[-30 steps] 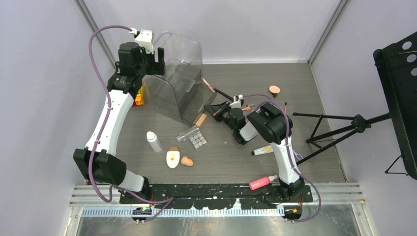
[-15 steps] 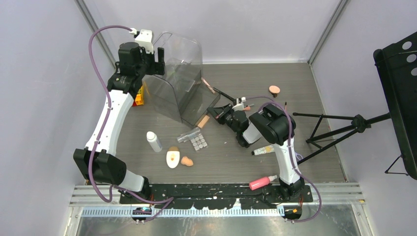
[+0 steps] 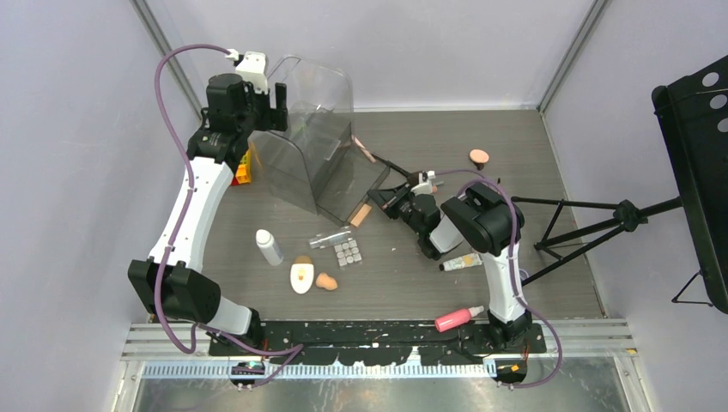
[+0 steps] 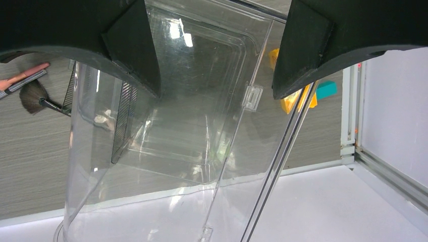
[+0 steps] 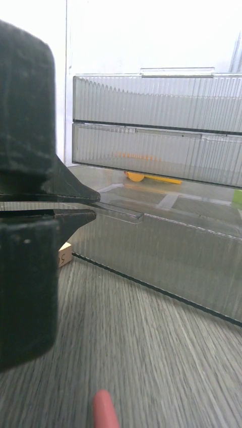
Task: Organize the makeup
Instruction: Open the drawer in the storage box.
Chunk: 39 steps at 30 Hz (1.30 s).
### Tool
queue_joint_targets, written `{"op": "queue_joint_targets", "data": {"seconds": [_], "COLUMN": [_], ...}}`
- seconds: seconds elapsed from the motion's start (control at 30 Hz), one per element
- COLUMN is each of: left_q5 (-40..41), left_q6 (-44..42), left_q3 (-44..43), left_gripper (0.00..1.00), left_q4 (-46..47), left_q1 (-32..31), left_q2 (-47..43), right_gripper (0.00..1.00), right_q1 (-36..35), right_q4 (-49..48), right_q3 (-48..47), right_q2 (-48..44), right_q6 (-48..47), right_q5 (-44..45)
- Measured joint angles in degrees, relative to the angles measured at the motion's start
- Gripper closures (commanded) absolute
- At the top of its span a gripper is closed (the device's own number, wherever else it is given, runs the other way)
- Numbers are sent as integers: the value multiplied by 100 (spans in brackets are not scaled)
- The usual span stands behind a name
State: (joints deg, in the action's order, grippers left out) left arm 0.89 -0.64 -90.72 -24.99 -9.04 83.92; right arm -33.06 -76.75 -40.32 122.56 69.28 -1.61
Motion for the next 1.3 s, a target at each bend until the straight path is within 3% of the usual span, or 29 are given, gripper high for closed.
{"op": "queue_joint_targets", "data": {"seconds": [0.63,0.83,1.3], "left_q5": [-2,0,-9], "left_q6": [-2,-2,13], "left_q3": [0,0,0], "left_gripper": [17,16,15], "left_q4": [-11,-46,-83], "left_q1": [0,0,0], "left_q2": [-9,-28,-46], "right_gripper": [98,81,60], "right_q1": [131,155,208], "right_q4": [136,170,997], "right_q3": [286,356,474], "right_q2": [-251,-323,-1239], "right_q6": [-92,-184,-870], "right_q5": [-2,0,-20]}}
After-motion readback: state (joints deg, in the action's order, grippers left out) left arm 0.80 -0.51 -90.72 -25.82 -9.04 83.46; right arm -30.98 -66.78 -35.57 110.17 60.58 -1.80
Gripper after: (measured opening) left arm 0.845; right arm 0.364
